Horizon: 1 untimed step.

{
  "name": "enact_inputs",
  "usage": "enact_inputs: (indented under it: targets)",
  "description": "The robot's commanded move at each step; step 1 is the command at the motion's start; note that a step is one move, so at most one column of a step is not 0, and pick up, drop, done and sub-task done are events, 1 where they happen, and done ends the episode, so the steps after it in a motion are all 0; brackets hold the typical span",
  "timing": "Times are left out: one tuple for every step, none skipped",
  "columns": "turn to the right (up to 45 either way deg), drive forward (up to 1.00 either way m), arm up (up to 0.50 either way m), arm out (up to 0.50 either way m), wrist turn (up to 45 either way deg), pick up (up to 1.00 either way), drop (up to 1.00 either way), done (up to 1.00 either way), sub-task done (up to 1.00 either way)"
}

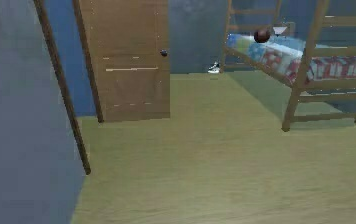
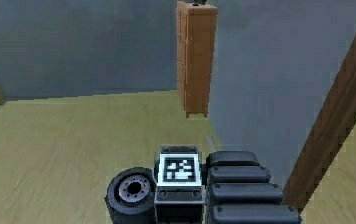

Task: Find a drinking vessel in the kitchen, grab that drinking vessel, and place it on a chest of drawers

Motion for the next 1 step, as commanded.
enact_inputs:
  targets:
    - [-18.0, 0.00, 0.00, 0.00, 0.0, 0.00, 0.00, 0.00, 0.00]
